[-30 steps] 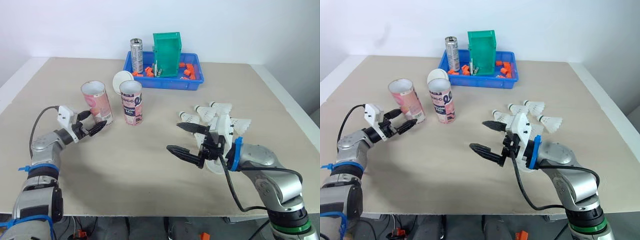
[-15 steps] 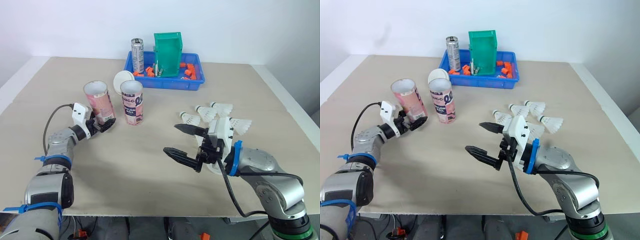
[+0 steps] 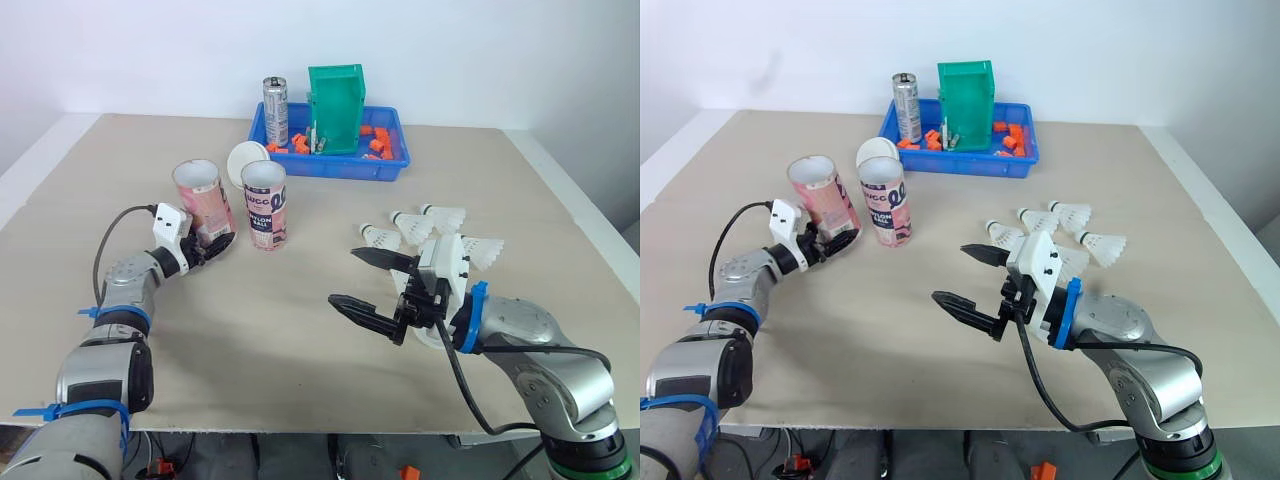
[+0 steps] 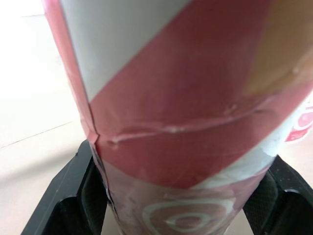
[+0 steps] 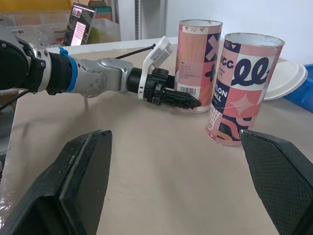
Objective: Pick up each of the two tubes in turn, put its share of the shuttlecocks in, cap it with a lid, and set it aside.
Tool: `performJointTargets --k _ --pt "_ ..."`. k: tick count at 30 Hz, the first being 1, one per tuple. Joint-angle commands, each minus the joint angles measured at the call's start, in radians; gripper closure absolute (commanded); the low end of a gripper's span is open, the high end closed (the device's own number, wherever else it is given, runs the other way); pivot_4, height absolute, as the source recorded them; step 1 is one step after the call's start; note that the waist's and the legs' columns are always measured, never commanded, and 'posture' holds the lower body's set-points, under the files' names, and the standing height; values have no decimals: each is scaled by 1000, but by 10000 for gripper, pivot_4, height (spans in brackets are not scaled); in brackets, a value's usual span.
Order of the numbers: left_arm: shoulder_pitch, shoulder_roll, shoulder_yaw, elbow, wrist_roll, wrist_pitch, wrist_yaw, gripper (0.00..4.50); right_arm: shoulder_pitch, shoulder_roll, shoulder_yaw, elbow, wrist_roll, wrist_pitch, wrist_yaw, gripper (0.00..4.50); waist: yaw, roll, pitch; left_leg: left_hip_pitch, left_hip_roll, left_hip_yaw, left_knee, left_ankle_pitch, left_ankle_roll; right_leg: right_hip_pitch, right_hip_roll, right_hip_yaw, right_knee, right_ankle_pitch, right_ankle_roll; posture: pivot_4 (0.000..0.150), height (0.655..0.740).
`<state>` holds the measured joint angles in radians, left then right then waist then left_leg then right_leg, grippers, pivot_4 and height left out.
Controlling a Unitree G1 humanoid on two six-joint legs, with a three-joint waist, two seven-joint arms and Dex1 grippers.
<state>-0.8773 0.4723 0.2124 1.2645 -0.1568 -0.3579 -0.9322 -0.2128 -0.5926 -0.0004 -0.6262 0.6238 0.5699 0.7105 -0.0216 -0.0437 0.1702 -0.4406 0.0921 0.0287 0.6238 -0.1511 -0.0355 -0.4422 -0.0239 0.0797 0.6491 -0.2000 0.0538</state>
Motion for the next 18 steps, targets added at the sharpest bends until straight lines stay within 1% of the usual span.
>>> performJointTargets --k 1,3,5,8,9,11,12,13,16,18 --pt "18 49 21 -52 -17 -31 -45 12196 5 -19 -41 -42 20 -4 -4 0 -1 0 0 0 0 0 0 0 0 0 0 0 0 0 0 1500 7083" --pt "37 74 16 -89 -23 -27 -94 12196 17 -30 -57 -48 33 2 0 0 -1 0 0 0 0 0 0 0 0 0 0 0 0 0 0 1500 7083" --pt "68 103 14 -162 -48 17 -182 12196 44 -54 -91 -56 55 9 13 0 -1 0 0 0 0 0 -1 0 0 0 0 0 0 0 0 1500 7083" --pt "133 145 -1 -334 -94 109 -303 12196 89 -97 -139 -70 82 32 21 0 -1 0 0 -1 0 0 -1 0 0 0 0 0 0 -1 0 1500 7083" --pt "175 171 -10 -453 -126 186 -354 12196 116 -117 -164 -80 92 40 26 0 -1 0 0 -1 0 0 -1 0 0 0 -1 0 0 -1 0 1500 7083" --pt "289 247 -45 -751 -206 396 -452 12196 164 -131 -203 -90 88 53 -4 0 -2 -1 0 -1 0 0 -2 0 0 0 -1 0 0 -2 -1 1500 7083" --pt "345 282 -68 -875 -225 462 -489 12196 177 -128 -199 -88 66 59 -34 0 -3 -1 0 0 0 0 -2 0 -1 0 -1 0 0 -2 -1 1500 7083" --pt "382 305 -82 -952 -236 503 -503 12196 182 -123 -191 -86 49 64 -56 0 -5 -1 0 0 1 0 -2 -1 -1 0 -1 0 0 -2 -1 1500 7083" --pt "448 371 -149 -1061 -178 499 -536 12196 204 -117 -151 -101 10 78 -102 0 -4 1 -1 2 2 0 -2 -1 -1 1 -1 0 0 -2 -2 1500 7083" --pt "464 400 -183 -1095 -154 491 -553 12196 245 -120 -168 -135 29 84 -101 0 -1 1 -1 3 2 0 -2 0 -1 1 -1 -1 0 -2 -3 1500 7083"
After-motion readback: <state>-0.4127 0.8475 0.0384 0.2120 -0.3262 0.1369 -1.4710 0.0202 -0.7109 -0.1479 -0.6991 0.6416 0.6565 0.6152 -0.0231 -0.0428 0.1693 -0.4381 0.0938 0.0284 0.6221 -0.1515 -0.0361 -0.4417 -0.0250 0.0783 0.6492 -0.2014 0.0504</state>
